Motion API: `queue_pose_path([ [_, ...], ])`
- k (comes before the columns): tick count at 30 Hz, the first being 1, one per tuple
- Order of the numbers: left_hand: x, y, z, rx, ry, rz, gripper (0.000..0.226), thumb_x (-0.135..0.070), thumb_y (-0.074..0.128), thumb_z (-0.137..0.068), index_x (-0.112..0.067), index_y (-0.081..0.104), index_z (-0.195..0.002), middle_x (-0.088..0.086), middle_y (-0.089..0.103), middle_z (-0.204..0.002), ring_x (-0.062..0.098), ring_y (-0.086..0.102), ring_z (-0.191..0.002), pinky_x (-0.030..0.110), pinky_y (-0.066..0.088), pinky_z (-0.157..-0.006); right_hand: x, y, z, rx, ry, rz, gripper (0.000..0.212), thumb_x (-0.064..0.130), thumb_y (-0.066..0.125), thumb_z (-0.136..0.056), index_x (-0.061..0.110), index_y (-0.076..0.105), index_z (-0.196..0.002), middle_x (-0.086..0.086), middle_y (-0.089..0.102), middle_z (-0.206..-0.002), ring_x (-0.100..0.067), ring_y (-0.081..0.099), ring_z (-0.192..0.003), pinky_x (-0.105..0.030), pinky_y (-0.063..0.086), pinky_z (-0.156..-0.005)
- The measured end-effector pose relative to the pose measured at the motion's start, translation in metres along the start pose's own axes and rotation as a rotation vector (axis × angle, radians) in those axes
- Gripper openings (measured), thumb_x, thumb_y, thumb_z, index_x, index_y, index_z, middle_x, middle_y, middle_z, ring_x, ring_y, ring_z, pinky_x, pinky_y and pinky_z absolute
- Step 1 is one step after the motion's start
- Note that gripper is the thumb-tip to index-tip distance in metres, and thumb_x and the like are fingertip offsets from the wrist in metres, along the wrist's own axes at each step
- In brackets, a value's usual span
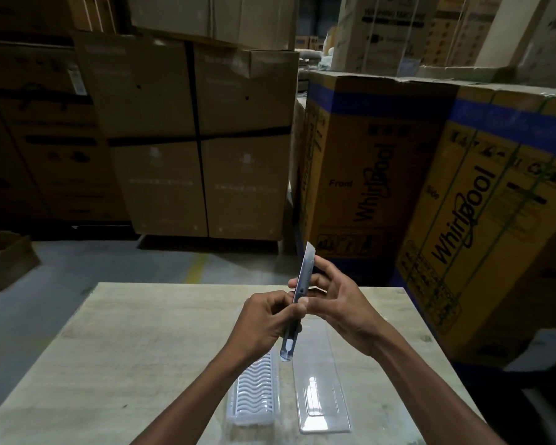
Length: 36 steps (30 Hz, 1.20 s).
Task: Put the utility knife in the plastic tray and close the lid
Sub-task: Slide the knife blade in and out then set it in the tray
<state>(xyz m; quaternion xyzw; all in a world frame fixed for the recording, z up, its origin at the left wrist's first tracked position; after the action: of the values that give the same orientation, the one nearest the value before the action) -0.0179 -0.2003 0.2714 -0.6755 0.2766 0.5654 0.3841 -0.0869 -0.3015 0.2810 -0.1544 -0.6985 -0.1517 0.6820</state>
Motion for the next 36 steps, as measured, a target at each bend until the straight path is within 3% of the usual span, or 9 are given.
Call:
queue_pose_path([
  [4,0.0,-0.002,-0.004,0.014,-0.003,0.004,0.011,-0.023,0.072,-0.088,-0.021,0.072,-0.077,-0.002,0.074,-0.068,0.018,0.073,-0.066,0.032,0.063,-0.072,0.003,-0.003,-0.004,-0.016,-0.024,0.019,0.071,-0.002,0.078,-0.083,0.042,0.047,-0.13,-0.009,0.073,-0.118,-0.027,0.071,-0.112,-0.036,0.06,-0.089],
  [8,0.001,-0.002,-0.006,0.068,-0.014,0.008,0.013,-0.01,0.075,-0.085,-0.021,0.075,-0.078,-0.005,0.073,-0.068,0.016,0.071,-0.067,0.032,0.061,-0.072,0.011,-0.007,-0.007,-0.022,-0.057,0.056,0.074,-0.001,0.078,-0.083,0.045,0.045,-0.131,-0.007,0.074,-0.115,-0.026,0.071,-0.112,-0.036,0.06,-0.09],
  [18,-0.008,-0.002,-0.008,0.057,0.007,0.007,0.005,-0.01,0.079,-0.08,-0.009,0.077,-0.084,0.001,0.074,-0.072,0.014,0.07,-0.065,0.026,0.06,-0.068,0.043,-0.02,-0.015,-0.03,-0.117,0.05,0.081,-0.007,0.074,-0.083,0.031,0.038,-0.144,-0.013,0.073,-0.118,-0.033,0.071,-0.11,-0.039,0.06,-0.089],
  [30,-0.024,-0.003,-0.002,0.062,0.036,0.039,0.007,-0.01,0.079,-0.081,-0.016,0.076,-0.082,-0.004,0.073,-0.07,0.012,0.07,-0.066,0.025,0.058,-0.068,0.081,-0.022,-0.02,-0.015,-0.187,0.099,0.075,-0.008,0.072,-0.085,0.037,0.042,-0.136,-0.011,0.074,-0.114,-0.031,0.073,-0.107,-0.033,0.06,-0.085],
  [36,-0.026,-0.003,0.005,0.06,0.051,0.056,0.008,-0.009,0.08,-0.08,-0.017,0.077,-0.081,-0.003,0.073,-0.071,0.012,0.069,-0.065,0.026,0.058,-0.068,0.086,-0.021,-0.018,-0.02,-0.182,0.136,0.082,-0.006,0.073,-0.085,0.026,0.033,-0.149,-0.01,0.074,-0.115,-0.031,0.073,-0.107,-0.041,0.06,-0.092],
])
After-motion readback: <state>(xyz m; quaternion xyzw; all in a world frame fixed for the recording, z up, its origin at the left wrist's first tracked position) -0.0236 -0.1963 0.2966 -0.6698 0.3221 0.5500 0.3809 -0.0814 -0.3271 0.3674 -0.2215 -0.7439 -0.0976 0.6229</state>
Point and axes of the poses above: each hand's wrist, its own z-axis away from the middle knuckle, its own y-axis out of the palm, x = y × z, the point moved 10 cm from there along -z, towards the middle knuckle
